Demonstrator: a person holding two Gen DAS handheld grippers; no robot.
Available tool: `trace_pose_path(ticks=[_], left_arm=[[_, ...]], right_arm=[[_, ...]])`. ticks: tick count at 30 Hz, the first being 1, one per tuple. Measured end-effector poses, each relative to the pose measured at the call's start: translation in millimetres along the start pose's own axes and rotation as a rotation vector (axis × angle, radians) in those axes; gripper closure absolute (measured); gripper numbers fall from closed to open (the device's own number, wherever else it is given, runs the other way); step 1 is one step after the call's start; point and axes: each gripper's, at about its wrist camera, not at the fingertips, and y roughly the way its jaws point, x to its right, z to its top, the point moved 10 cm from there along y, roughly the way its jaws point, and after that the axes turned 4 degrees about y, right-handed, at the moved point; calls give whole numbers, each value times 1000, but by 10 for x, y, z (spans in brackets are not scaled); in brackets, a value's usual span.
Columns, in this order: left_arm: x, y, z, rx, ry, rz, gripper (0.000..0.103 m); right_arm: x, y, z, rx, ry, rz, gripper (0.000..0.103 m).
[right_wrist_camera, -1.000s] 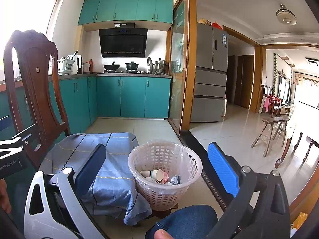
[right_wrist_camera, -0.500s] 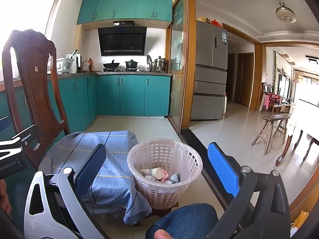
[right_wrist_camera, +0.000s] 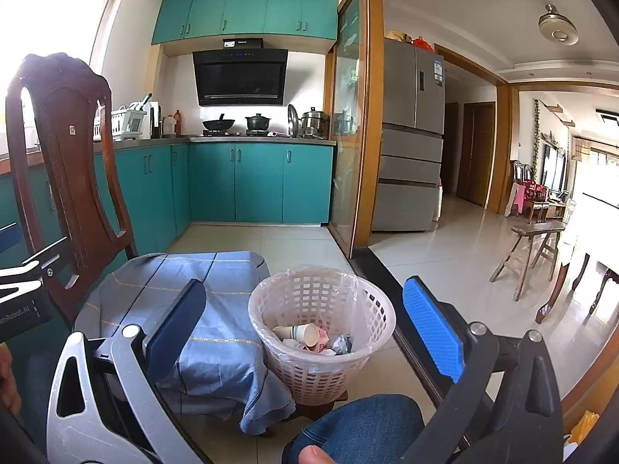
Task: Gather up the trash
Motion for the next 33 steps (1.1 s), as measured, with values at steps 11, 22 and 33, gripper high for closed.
trace_pose_path(ticks=[11,22,33], left_arm=[[-19,-13,11,1,-4,1,3],[-5,-12,8,-1,0,-4,3],[65,14,7,13,27,-7,3]], right_arm=[[-12,-6,15,-2,-10,3,3],[-18,8,10,-8,-15,2,3],[13,82,-48,-28,-16,2,3]])
